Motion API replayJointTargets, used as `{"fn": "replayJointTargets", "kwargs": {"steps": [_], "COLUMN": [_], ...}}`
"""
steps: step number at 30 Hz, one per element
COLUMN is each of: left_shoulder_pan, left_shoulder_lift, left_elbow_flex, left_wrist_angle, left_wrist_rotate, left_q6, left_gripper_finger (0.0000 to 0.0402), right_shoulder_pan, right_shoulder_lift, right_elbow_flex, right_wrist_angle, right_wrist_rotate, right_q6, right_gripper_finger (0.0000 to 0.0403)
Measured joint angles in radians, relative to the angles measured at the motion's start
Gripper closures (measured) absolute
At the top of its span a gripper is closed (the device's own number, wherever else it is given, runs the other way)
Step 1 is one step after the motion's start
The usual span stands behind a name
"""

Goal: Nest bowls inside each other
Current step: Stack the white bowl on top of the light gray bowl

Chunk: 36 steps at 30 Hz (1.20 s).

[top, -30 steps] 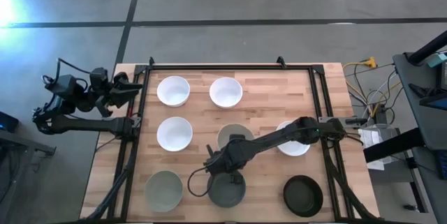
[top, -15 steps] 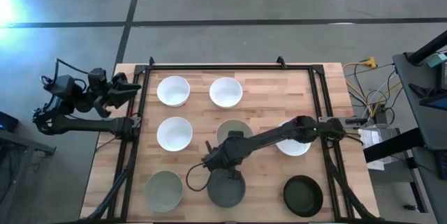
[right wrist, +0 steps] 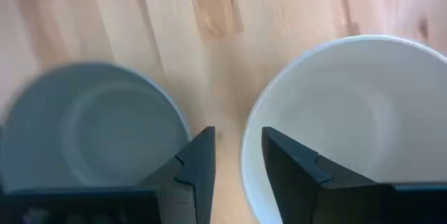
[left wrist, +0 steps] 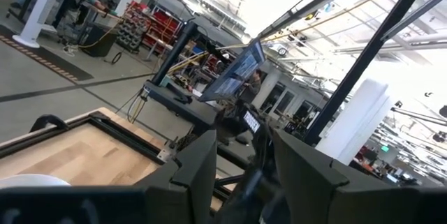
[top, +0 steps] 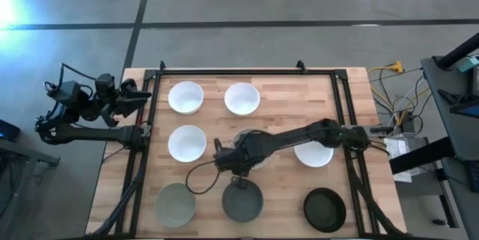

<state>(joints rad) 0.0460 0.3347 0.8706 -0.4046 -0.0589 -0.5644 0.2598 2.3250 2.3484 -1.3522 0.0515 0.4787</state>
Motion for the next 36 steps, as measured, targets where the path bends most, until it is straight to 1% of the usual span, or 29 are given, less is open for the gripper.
{"fn": "replayJointTargets", "kwargs": {"steps": [3,7,9,12,16,18,22,25,28,34,36], "left_shoulder_pan": [0.000,0.000,0.000,0.000,0.000,0.000,0.000,0.000,0.000,0.000,0.000], "left_shoulder_lift": [0.000,0.000,0.000,0.000,0.000,0.000,0.005,0.011,0.012,0.011,0.008], "left_elbow_flex": [-0.001,-0.001,-0.001,-0.001,-0.006,-0.012,-0.017,-0.020,-0.024,-0.044,-0.057], "left_wrist_angle": [-0.003,-0.003,-0.003,-0.003,-0.003,-0.003,-0.004,-0.006,-0.005,-0.005,-0.005], "left_wrist_rotate": [0.001,0.002,0.005,0.010,0.016,0.016,0.016,0.016,0.016,0.026,0.027], "left_q6": [-0.001,-0.002,-0.002,-0.004,0.016,0.028,0.050,0.081,0.082,0.084,0.084], "left_gripper_finger": [0.0272,0.0272,0.0272,0.0272,0.0272,0.0272,0.0272,0.0272,0.0272,0.0272,0.0272], "right_shoulder_pan": [-0.008,-0.020,-0.019,-0.014,-0.014,-0.021,-0.061,-0.094,-0.120,-0.129,-0.129], "right_shoulder_lift": [-0.023,-0.057,-0.086,-0.134,-0.211,-0.251,-0.317,-0.377,-0.465,-0.658,-0.732], "right_elbow_flex": [0.000,-0.001,-0.001,-0.001,-0.004,-0.004,-0.027,-0.098,-0.206,-0.510,-0.627], "right_wrist_angle": [-0.010,-0.052,-0.074,-0.127,-0.163,-0.153,-0.155,-0.157,-0.158,-0.161,-0.162], "right_wrist_rotate": [-0.001,0.011,0.067,0.198,0.334,0.374,0.383,0.400,0.406,0.403,0.380], "right_q6": [0.074,0.159,0.190,0.262,0.366,0.399,0.439,0.494,0.559,0.736,0.813], "right_gripper_finger": [0.0291,0.0305,0.0311,0.0318,0.0317,0.0313,0.0304,0.0297,0.0296,0.0296,0.0296]}}
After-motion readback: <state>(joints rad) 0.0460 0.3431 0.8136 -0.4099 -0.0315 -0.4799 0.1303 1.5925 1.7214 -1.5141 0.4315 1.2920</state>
